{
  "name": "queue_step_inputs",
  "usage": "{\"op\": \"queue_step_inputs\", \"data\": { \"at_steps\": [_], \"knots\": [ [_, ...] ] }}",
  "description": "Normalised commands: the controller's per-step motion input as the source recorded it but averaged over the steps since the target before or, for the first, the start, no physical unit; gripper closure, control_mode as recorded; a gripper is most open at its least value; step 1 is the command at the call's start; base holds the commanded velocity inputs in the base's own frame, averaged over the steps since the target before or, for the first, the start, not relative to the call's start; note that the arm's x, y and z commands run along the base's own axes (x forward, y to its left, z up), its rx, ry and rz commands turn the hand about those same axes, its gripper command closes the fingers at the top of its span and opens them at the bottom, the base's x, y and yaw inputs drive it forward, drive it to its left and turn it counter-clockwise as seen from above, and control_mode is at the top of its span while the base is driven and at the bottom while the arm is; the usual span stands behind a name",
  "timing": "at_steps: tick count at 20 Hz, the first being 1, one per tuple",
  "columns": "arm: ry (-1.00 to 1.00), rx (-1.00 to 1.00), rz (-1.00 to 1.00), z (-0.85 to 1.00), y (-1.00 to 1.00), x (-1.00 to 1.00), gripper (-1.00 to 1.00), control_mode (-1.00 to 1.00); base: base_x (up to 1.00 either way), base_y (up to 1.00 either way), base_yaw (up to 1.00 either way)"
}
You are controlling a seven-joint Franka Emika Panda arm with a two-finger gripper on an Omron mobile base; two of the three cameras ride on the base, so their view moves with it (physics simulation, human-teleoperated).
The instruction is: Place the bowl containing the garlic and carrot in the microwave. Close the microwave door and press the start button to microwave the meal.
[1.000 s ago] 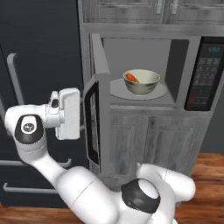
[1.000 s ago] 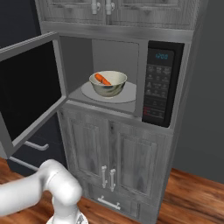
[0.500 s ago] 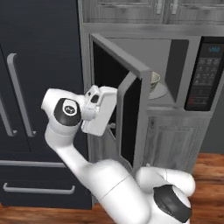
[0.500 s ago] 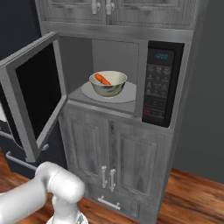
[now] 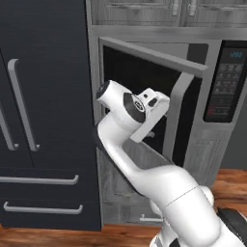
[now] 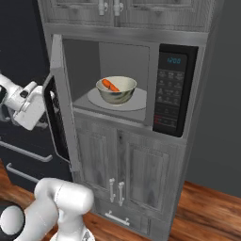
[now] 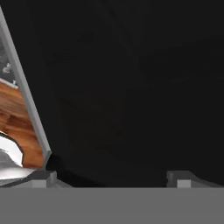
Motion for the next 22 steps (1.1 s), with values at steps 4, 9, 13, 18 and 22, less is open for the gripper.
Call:
{"op": "queue_step_inputs", "data": {
  "at_steps": [4, 9, 13, 18, 22],
  "knots": [
    [0.03, 0.13, 0.15, -0.42, -1.0, 0.22, -1.0, -1.0, 0.0, 0.0, 0.0],
    [0.0, 0.06, 0.2, -0.03, -0.98, 0.45, -1.0, -1.0, 0.0, 0.0, 0.0],
    [-0.02, 0.03, 0.21, 0.0, -0.83, 0.69, -1.0, -1.0, 0.0, 0.0, 0.0],
    [-0.09, 0.02, 0.2, 0.0, -0.48, 0.92, -1.0, -1.0, 0.0, 0.0, 0.0],
    [-0.19, 0.0, 0.21, 0.07, -0.12, 0.9, -1.0, -1.0, 0.0, 0.0, 0.0]
  ]
}}
